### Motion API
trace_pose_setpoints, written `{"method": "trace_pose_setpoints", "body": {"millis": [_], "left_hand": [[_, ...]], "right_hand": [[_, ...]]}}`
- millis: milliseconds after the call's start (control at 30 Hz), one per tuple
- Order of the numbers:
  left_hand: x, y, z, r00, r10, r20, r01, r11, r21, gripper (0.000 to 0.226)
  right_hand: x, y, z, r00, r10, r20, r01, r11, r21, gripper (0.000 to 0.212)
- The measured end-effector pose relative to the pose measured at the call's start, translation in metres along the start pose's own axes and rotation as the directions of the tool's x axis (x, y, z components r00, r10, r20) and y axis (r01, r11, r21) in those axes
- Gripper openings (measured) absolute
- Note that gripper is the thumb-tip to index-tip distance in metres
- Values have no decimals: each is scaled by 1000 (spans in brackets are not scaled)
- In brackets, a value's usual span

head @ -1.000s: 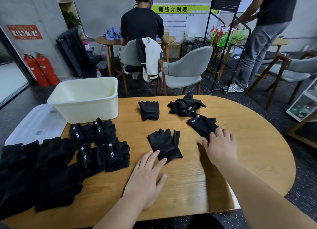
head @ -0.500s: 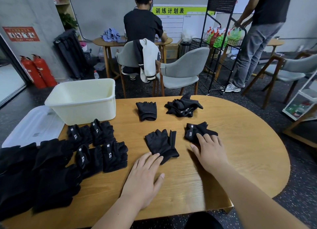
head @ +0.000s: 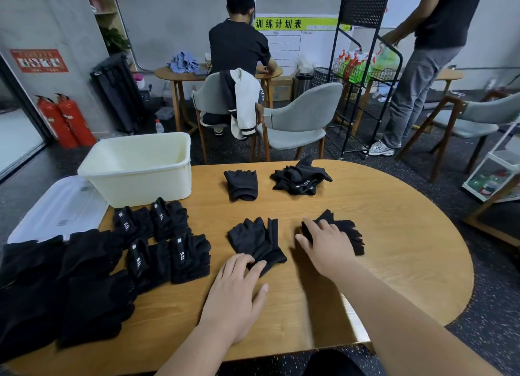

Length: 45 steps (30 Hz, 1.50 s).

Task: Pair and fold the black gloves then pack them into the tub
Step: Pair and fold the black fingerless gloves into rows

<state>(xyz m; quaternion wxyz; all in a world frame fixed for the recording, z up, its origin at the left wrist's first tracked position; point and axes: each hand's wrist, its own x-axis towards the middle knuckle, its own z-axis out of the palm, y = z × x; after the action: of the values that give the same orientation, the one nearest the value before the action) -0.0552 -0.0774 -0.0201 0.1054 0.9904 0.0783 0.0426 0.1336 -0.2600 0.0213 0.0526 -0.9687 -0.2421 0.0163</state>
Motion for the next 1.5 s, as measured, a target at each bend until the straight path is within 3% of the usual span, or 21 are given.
{"method": "trace_pose_setpoints", "body": {"millis": [233,300,367,433,500,567,600,700,767,833,900,1000,1100,1267,1500], "left_hand": [[1,0,0,1000,-4,-10,4,1000,16,55],[1,1,-2,1000,-7,-6,7,1000,16,56],[1,1,-3,1000,-5,-2,5,1000,23,57],[0,2,-4,1000,-9,-4,10,999,34,57],[0,3,-5,1000,-23,-10,24,999,45,57],[-1,3,-5,999,-41,-4,42,998,56,59],[0,4,-6,999,-50,-1,50,997,59,60],[-1,5,-7,997,-72,-2,72,996,53,61],[-1,5,-8,997,-80,-14,80,996,44,63],[-1,5,-7,999,-49,-19,50,998,47,65],[0,4,-5,1000,20,-9,-20,998,63,67],[2,4,-4,999,52,12,-53,997,53,64],[1,6,-8,999,-15,-30,17,997,71,63],[0,6,-11,994,-102,-38,104,994,42,66],[3,5,-9,997,-81,-4,81,996,43,74]], "right_hand": [[8,-12,-16,995,88,49,-88,996,18,22],[10,-16,-28,994,108,-3,-108,992,65,18],[12,-20,-42,982,141,-122,-110,966,233,14],[14,-23,-57,945,233,-231,-88,859,505,12],[15,-24,-65,890,368,-270,-52,669,741,8],[14,-22,-57,868,447,-217,-80,557,827,6],[12,-19,-48,880,446,-164,-136,567,812,8],[-4,-12,-7,935,352,-35,-267,768,581,34],[-19,-13,12,948,300,-104,-218,852,475,53],[-31,-15,23,954,197,-227,-107,927,359,52],[-35,-19,31,972,48,-230,0,979,204,47],[-33,-25,39,990,-55,-133,60,997,38,52],[-25,-30,39,992,-76,-102,74,997,-24,58],[-8,-40,43,992,-109,-70,109,994,-1,63],[-3,-42,49,983,-181,-22,182,982,54,62]]}}
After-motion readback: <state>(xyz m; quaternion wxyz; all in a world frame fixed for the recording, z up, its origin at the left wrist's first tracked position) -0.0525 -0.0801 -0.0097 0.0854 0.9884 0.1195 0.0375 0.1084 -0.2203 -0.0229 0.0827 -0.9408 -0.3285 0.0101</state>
